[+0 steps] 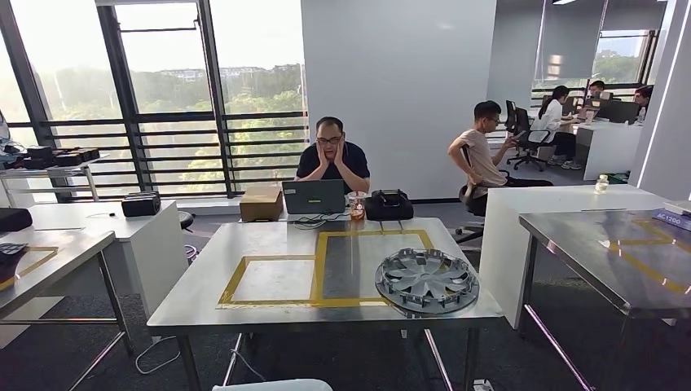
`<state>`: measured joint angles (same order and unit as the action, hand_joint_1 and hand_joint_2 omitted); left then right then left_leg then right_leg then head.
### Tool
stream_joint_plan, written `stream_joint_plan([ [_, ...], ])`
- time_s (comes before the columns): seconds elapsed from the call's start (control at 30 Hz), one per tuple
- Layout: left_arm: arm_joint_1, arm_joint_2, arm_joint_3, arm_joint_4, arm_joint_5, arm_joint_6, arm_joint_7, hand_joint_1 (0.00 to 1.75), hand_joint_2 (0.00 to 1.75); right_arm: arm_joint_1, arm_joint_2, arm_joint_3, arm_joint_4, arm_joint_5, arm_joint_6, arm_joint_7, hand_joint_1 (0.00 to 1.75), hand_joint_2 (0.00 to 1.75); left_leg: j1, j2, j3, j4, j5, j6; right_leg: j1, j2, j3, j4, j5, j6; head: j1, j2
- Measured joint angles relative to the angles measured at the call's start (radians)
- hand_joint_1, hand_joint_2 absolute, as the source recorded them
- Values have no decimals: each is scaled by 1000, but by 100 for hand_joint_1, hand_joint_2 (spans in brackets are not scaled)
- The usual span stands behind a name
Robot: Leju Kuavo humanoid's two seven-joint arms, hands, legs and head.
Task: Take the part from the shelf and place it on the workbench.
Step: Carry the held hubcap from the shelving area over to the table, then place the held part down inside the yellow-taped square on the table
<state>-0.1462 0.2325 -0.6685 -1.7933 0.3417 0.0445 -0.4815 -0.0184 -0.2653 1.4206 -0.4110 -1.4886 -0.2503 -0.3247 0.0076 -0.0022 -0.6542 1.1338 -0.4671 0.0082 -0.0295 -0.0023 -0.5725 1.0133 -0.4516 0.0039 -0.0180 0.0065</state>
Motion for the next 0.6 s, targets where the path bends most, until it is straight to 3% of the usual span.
stream_joint_plan([
  [0.07,-5,0,-1,0,0,0,0,175,175,-1,5,0,4,-1,6,-1,0,0,-6,5,48,-100,31,11,5,0,1,0,-3,5,0,0],
  [0.23,-14,-5,-1,0,0,-1,3,175,175,-3,13,0,13,-2,14,-2,0,0,-10,1,76,-148,41,31,8,-5,-8,16,-18,24,2,0],
  [0.27,-17,-8,-2,0,-1,-1,4,175,175,-4,13,0,15,-2,14,-2,0,0,-7,1,85,-158,47,36,9,-4,-27,56,-37,22,4,0],
  [0.33,-21,-12,-3,2,-1,-1,5,175,175,-6,14,0,20,-2,16,-3,0,0,-8,0,87,-162,49,41,8,-1,-93,187,-89,16,6,0],
  [0.4,-22,-12,-5,5,-2,-1,7,175,175,-5,15,0,26,-2,19,-3,0,0,-10,-3,86,-161,48,42,7,0,-142,273,-110,22,8,0],
  [0.43,-22,-12,-6,6,-2,-1,7,175,175,-5,16,0,28,-2,22,-3,0,0,-10,-5,87,-161,47,41,5,0,-140,261,-97,31,9,0],
  [0.5,-23,-12,-9,6,-5,0,8,175,175,-6,17,0,34,-2,27,-2,0,0,-9,-9,87,-155,42,35,1,0,-81,130,-40,49,11,0],
  [0.53,-24,-12,-10,6,-6,2,8,175,175,-6,18,0,36,-2,29,-1,0,0,-11,-11,85,-148,37,30,0,0,-47,62,-15,51,12,0],
  [0.6,-25,-12,-12,6,-8,5,8,175,175,-6,21,0,40,-2,33,-1,0,0,-14,-13,81,-137,28,19,2,1,-11,-8,9,39,11,0],
])
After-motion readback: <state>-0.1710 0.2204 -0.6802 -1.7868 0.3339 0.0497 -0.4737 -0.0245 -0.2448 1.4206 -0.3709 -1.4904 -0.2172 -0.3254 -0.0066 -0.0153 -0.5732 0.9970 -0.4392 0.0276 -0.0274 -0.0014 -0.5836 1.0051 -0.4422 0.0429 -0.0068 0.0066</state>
